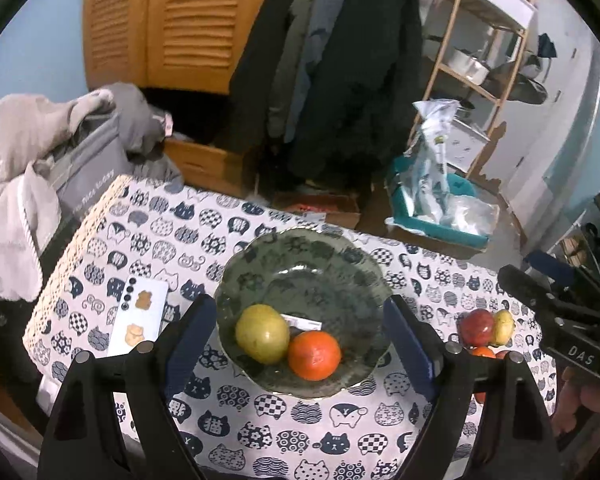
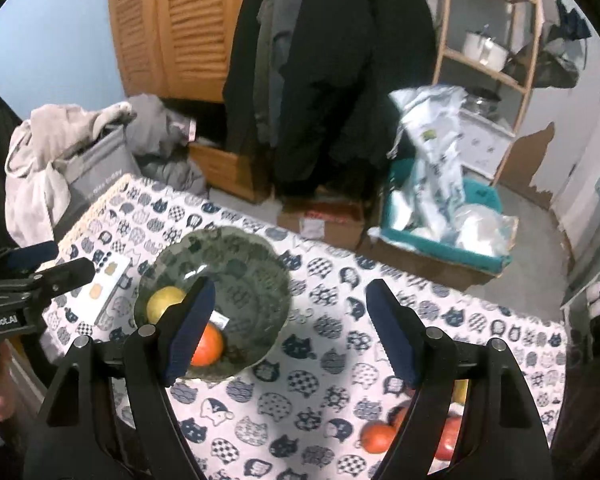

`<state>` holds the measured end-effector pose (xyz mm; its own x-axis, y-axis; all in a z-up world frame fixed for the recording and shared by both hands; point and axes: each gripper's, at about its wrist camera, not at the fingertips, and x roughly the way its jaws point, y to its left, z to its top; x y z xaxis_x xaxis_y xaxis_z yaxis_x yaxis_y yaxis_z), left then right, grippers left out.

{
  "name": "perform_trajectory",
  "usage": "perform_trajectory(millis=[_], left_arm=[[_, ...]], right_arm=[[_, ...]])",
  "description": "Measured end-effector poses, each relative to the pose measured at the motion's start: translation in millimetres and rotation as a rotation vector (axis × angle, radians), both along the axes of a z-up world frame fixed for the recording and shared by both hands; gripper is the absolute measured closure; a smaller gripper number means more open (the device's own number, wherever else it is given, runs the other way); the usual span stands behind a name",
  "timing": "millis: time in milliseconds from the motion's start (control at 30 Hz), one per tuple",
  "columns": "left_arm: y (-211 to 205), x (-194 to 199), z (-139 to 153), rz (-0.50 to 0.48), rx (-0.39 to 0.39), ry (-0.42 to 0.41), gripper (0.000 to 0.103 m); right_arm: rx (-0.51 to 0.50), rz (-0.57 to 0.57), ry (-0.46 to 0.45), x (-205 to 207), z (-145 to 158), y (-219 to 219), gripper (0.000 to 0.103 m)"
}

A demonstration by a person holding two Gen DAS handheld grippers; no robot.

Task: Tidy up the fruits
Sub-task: 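Raise both tools from the bowl and move back toward the fruit cluster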

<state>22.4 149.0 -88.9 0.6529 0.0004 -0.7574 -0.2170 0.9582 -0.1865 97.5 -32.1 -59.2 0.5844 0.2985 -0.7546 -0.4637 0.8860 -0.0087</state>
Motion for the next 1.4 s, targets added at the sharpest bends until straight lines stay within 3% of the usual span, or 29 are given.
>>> perform_trajectory(millis=[300, 533, 700, 967, 1400], left_arm=[[-27, -7, 25, -0.029, 0.041, -0.07, 0.012], [-50, -13, 45, -0.052, 0.077, -0.131, 0.004], [-66, -14, 54, -0.077, 0.084, -0.153, 0.004], [-93, -9, 60, -0.13, 0.084, -0.17, 0.001], [-145, 8, 52, -0.234, 0.091, -0.14, 0.001]], right_arm=[[0.031, -0.029, -0.112, -25, 34, -40, 0.024], [0.05, -0.057, -0.167, -38, 49, -70, 0.024], [0.059, -0.081, -0.196, -47, 56, -94, 0.024], [0.069, -0.147, -0.207, -56, 58, -135, 0.024], [0.042, -0.276, -0.152, -58, 37, -199, 0.024]])
